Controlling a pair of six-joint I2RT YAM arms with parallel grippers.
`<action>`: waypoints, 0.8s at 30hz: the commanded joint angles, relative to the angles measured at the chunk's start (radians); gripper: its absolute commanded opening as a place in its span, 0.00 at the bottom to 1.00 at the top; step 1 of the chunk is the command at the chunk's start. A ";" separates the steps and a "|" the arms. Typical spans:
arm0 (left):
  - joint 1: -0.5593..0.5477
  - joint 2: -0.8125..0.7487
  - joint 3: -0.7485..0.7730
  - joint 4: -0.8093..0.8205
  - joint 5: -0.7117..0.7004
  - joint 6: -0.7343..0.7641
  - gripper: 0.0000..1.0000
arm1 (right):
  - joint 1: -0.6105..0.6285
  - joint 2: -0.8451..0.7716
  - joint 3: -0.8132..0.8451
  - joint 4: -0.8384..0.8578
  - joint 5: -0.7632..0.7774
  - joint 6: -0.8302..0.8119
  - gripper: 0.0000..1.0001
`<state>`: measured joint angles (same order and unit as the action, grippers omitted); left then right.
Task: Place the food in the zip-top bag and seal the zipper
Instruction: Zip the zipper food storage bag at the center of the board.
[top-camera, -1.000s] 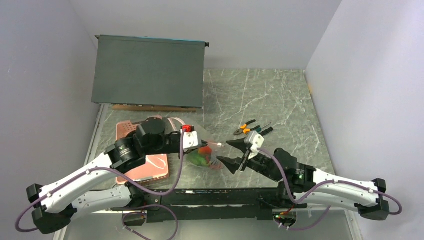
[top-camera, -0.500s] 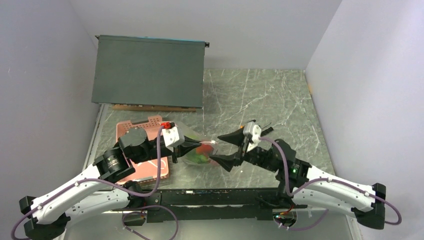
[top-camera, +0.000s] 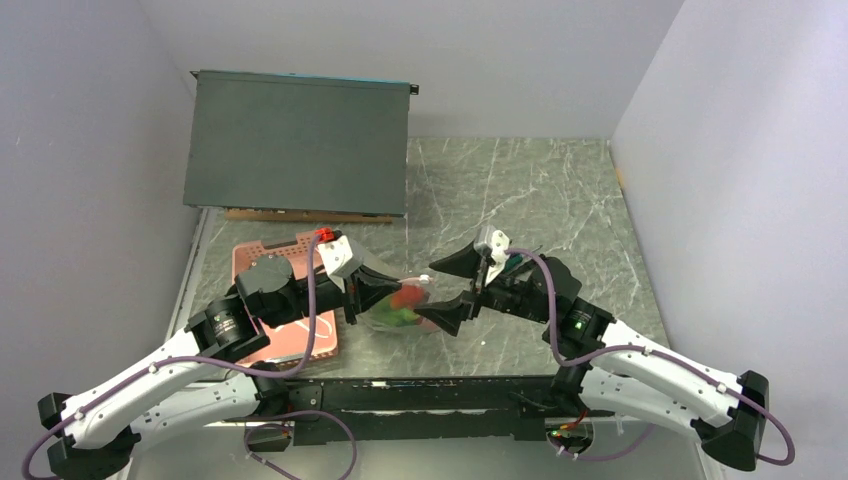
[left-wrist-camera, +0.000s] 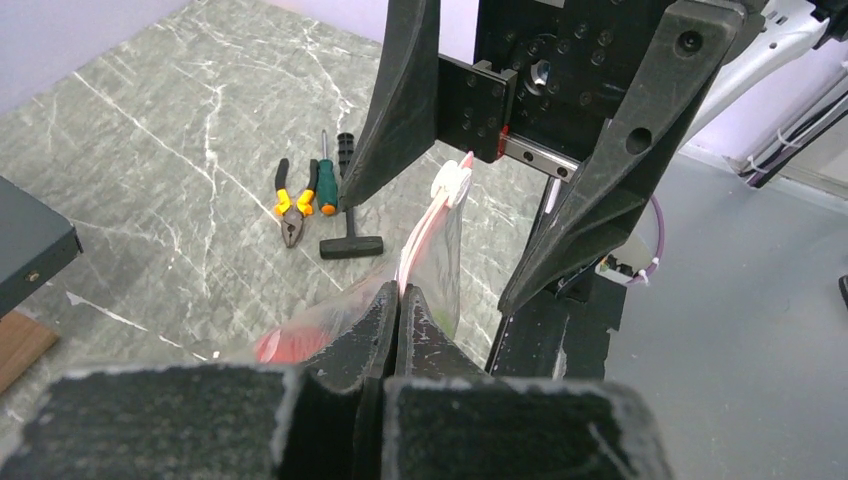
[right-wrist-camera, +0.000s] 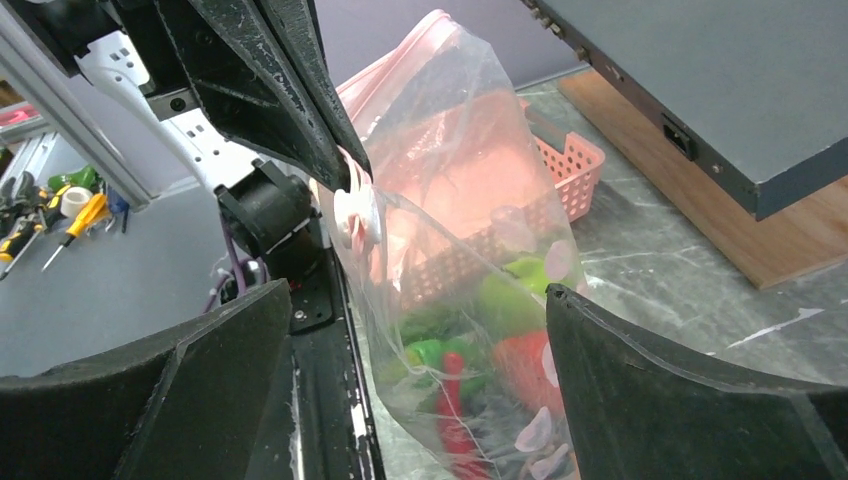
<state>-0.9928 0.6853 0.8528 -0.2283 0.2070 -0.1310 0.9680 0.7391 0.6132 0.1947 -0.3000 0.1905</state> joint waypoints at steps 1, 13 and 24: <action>-0.003 0.009 0.047 0.055 -0.036 -0.056 0.00 | -0.010 0.032 0.063 0.022 -0.052 0.029 1.00; -0.003 -0.020 0.046 0.017 -0.048 -0.075 0.00 | -0.065 0.052 0.050 0.095 -0.176 0.049 0.40; -0.004 -0.025 0.054 -0.019 -0.027 -0.090 0.00 | -0.071 0.104 0.079 0.115 -0.204 0.043 0.49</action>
<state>-0.9928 0.6758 0.8608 -0.2722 0.1780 -0.2020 0.9020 0.8440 0.6418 0.2401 -0.4805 0.2367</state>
